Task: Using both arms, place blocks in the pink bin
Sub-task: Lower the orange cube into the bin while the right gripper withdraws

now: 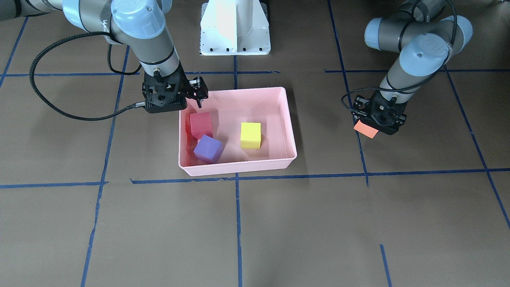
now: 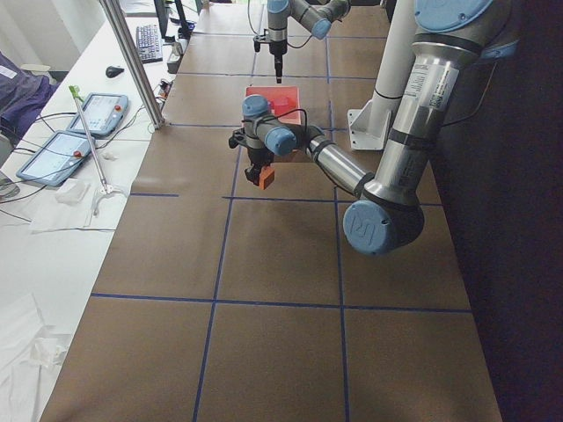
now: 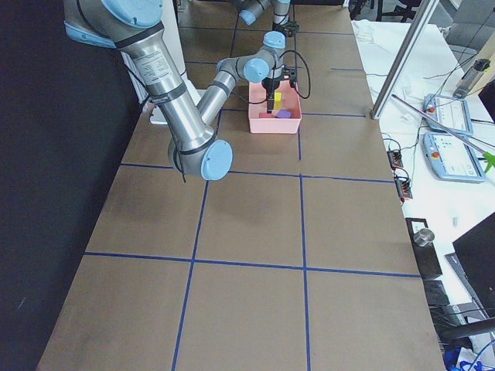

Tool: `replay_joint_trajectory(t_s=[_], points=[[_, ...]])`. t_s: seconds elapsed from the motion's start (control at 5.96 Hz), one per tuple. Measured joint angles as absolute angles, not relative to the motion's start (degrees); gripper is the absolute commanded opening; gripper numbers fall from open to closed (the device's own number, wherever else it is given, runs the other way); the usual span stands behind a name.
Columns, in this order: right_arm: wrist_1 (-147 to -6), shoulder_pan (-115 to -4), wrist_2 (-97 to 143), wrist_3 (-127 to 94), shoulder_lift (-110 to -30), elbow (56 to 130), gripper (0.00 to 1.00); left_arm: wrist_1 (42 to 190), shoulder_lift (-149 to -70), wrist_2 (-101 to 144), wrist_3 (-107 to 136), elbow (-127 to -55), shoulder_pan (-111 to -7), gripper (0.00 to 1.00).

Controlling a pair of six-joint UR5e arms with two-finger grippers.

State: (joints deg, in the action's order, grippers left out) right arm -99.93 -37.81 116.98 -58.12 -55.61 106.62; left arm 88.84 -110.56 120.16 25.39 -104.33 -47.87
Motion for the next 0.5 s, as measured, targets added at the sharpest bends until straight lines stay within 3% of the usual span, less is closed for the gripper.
replay_joint_trajectory(t_s=[0.5], points=[[-99.93, -40.16, 117.56, -49.98, -60.23, 110.77, 1.00, 80.01, -125.94, 119.73, 51.45, -103.09, -42.72, 0.55]])
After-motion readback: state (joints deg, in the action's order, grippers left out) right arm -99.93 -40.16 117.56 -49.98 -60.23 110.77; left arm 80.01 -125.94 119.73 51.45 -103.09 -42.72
